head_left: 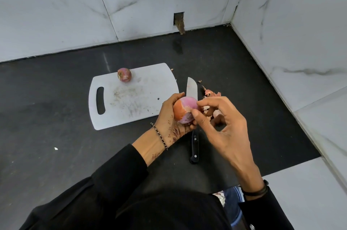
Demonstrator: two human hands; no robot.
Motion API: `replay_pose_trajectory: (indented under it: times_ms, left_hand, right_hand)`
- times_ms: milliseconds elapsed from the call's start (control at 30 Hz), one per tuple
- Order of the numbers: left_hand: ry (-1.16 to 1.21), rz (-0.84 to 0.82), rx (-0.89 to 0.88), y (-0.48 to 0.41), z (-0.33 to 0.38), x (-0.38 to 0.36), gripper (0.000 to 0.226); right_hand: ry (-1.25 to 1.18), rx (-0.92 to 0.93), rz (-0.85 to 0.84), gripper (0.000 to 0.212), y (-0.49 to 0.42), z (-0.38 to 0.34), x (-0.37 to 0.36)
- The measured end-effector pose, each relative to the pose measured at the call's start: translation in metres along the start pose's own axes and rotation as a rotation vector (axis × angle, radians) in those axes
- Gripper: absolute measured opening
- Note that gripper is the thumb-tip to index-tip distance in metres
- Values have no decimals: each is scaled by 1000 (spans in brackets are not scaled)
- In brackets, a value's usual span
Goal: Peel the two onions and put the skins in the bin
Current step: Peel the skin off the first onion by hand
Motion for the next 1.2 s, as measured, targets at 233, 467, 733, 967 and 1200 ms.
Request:
replay_pose_trajectory:
  times_ms: [233,467,733,967,1200]
  left_hand:
    - [-97,-18,6,7,2,-7,49]
    - [-423,12,-104,9,3,-11,56]
    - [-26,-78,-181,19,0,-21,41]
    - [38,-91,-171,21,-2,-24,41]
    - [8,-100,-179,21,-3,-23,39]
  right_hand:
    - [-36,-2,-56,22,-5,2,6]
    - [-49,-93,19,13,0,6,4]
    - [-17,-8,34,49,9,-6,-4]
    - [158,75,100,56,10,-4,-13]
    - [100,59,71,50,9,-5,-12]
Point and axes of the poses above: each hand's wrist, its own y-axis away from the middle knuckle, its own x-axis out of the back of the hand, z = x × y, the point moved 1 cm from there along -y, towards the middle knuckle, and after that the axes turned 11 degrees about -x, right-handed, at the moved point
